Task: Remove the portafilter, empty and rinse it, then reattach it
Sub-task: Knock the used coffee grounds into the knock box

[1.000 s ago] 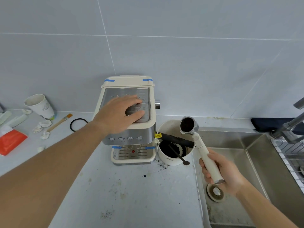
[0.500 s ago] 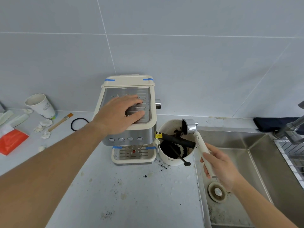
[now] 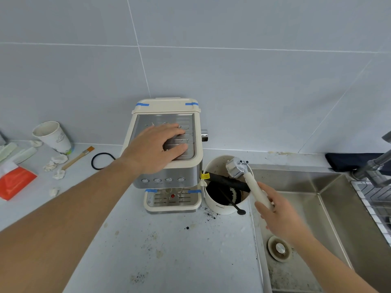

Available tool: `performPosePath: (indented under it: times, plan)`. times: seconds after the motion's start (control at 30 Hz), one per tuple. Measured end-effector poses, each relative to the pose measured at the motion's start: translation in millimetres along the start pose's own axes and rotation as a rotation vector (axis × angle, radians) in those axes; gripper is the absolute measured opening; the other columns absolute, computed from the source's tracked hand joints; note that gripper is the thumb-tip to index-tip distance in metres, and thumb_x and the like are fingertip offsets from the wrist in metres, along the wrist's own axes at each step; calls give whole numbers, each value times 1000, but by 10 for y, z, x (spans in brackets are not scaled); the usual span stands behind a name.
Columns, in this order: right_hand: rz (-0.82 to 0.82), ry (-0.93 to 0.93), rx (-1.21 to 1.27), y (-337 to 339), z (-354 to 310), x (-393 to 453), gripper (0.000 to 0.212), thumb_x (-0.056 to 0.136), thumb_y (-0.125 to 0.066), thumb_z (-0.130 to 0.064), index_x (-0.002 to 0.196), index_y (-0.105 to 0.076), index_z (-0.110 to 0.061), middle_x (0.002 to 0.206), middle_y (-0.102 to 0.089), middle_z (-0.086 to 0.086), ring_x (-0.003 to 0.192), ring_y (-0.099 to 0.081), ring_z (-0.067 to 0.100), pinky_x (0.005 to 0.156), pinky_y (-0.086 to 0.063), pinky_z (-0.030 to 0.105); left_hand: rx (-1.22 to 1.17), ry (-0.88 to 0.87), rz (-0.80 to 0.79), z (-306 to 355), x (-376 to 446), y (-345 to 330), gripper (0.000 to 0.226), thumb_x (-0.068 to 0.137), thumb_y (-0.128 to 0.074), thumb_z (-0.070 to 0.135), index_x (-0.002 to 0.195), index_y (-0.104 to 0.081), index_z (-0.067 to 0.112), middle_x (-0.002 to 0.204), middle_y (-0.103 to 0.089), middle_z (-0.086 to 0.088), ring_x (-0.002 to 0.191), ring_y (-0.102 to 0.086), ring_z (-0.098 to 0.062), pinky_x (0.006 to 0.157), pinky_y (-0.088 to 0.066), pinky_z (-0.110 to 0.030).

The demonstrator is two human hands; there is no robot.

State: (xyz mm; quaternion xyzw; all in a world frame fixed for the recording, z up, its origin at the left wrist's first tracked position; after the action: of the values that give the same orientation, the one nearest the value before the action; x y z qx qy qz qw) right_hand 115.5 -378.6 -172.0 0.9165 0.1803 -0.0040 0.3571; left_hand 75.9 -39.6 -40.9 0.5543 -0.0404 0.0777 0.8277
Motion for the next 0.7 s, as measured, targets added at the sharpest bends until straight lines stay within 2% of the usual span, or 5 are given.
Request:
performPosePath:
  times: [0.13, 0.37, 0.57, 0.7]
  plan:
    - [54, 22, -218, -64, -28, -47, 56, 95, -59, -22, 147, -41, -30, 100, -56, -4, 75, -53, 10, 66, -39, 27, -5, -4, 4, 2, 1, 6, 64, 82, -35, 71, 135, -50, 38, 150, -44, 12, 138, -37, -13, 115, -25, -42]
    - [52, 9, -248, -62, -67, 12, 55, 94, -59, -25, 146, -41, -33, 103, -59, -1, 76, -55, 10, 64, -40, 26, 15, -5, 8, 6, -3, 15, 64, 83, -34, 71, 135, -50, 38, 150, -43, 13, 137, -37, -12, 114, -23, -41]
    - [145, 55, -201, 53, -112, -3, 53, 90, -62, -21, 139, -47, -36, 92, -49, -20, 74, -54, 1, 57, -37, 18, 14, -9, 4, 12, -4, 17, 59, 85, -38, 67, 135, -50, 38, 151, -42, 13, 138, -35, -12, 113, -20, -36]
    - [115, 76, -223, 0, -107, -51, 54, 91, -60, -20, 141, -46, -33, 97, -53, -13, 73, -53, 1, 56, -37, 18, 14, -15, 17, 21, -9, 21, 55, 88, -42, 63, 135, -51, 36, 150, -43, 12, 137, -36, -12, 112, -20, -35]
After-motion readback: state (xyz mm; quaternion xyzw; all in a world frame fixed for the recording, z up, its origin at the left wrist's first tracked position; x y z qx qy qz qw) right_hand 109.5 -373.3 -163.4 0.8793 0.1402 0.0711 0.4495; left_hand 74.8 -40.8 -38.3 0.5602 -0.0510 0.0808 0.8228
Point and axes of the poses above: each hand's wrist, its own x-axis towards the middle knuckle, its own y-axis out of the back of the hand, z = x × y, the point moved 6 cm from there along x, towards the middle knuckle
